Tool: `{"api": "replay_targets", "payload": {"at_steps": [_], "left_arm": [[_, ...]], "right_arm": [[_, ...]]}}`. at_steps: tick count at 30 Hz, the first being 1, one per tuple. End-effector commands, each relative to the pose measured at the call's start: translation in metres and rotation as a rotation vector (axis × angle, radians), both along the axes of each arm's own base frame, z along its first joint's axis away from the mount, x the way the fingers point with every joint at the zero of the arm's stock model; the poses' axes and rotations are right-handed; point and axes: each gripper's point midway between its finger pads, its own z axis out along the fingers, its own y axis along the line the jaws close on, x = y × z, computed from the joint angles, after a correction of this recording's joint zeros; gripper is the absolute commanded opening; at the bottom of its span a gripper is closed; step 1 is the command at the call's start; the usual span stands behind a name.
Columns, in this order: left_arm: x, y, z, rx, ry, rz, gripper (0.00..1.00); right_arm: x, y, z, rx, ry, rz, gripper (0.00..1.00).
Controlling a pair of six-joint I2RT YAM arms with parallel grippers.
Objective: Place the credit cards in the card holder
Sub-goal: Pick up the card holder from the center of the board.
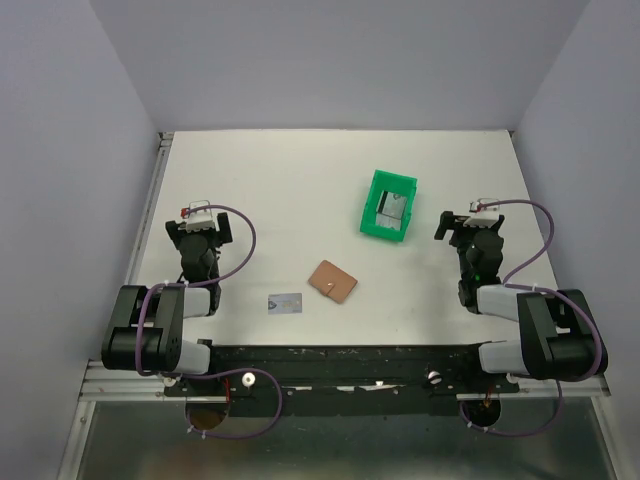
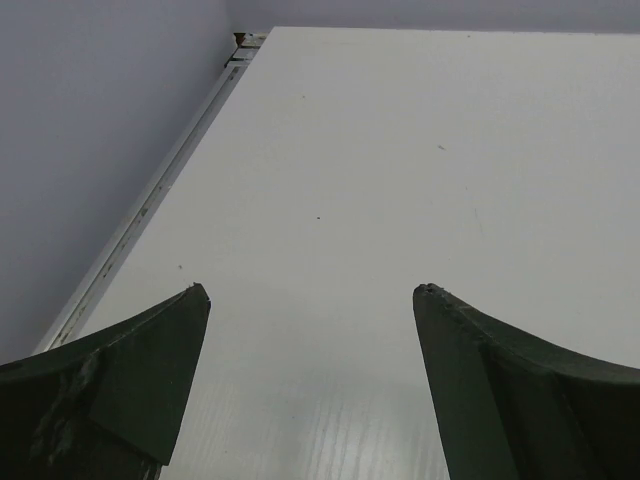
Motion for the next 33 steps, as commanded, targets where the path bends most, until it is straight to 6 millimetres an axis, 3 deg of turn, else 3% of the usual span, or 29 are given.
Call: {"api": "replay_targets", "payload": {"at_steps": [1,14,18,20,21,23,27,30,33], "left_arm": [[0.003,-0.001,0.007,-0.003,-0.028,-0.003,0.99],[0.001,0.0,0.008,-0.003,-0.034,0.006,0.99],[0.0,-0.004,0.02,0.025,-0.02,0.013,0.99],[-0.001,-0.007,0.034,0.049,-0.02,0.042,0.99],[-0.003,-0.009,0.039,0.064,-0.02,0.055,0.99],[-0.009,-0.008,0.049,0.041,-0.004,0.107,0.99],[-0.019,-0.017,0.061,-0.104,0.06,0.102,0.99],[-0.033,-0.03,0.057,-0.247,0.115,0.064,0.99],[-0.048,-0.043,0.048,-0.352,0.127,0.012,0.99]], "right_arm": [[0.001,0.0,0.004,-0.007,-0.023,0.008,1.0],[0.001,0.0,0.005,-0.008,-0.026,0.008,1.0],[-0.002,-0.003,0.022,-0.01,-0.038,-0.005,1.0],[-0.001,-0.007,0.034,0.017,0.036,-0.046,1.0],[-0.007,-0.012,0.027,0.07,0.132,-0.098,1.0],[-0.012,-0.015,0.035,0.186,0.226,-0.182,1.0],[-0.021,0.006,0.037,0.316,0.397,-0.146,1.0],[-0.025,0.025,0.035,0.4,0.409,-0.074,1.0],[-0.034,0.057,0.031,0.489,0.456,0.085,1.0]]}}
